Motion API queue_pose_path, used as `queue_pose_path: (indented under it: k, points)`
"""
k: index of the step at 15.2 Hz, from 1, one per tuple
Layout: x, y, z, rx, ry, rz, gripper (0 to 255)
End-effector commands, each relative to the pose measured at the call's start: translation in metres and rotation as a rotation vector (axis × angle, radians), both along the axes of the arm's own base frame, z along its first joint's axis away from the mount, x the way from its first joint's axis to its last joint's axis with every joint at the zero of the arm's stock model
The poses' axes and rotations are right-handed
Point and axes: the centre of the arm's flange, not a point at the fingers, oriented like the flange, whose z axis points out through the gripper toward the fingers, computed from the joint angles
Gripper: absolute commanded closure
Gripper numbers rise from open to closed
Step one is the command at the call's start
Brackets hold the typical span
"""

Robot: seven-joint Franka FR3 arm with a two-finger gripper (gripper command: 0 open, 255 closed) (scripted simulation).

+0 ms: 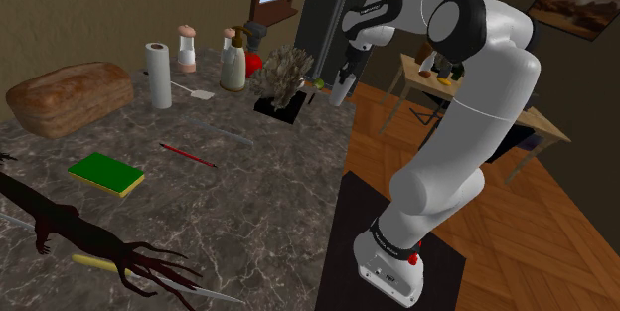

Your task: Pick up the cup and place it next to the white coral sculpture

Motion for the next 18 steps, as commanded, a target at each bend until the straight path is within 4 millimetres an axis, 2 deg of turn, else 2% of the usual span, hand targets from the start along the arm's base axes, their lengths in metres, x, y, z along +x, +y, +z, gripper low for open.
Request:
queue_pose_path:
  k: [1,4,11,12,17,18]
  points:
    - [0.0,0.0,-0.01,0.0,-0.001,0.0,255]
    - [0.0,0.0,-0.024,0.0,-0.001,0.0,255]
    - [0.0,0.0,-0.024,0.0,-0.001,0.0,255]
    - [0.0,0.0,-0.024,0.0,-0.001,0.0,0]
    - [0.0,0.0,-0.024,0.0,-0.001,0.0,0]
    - [-0.001,0.001,-0.011,0.0,-0.001,0.0,0]
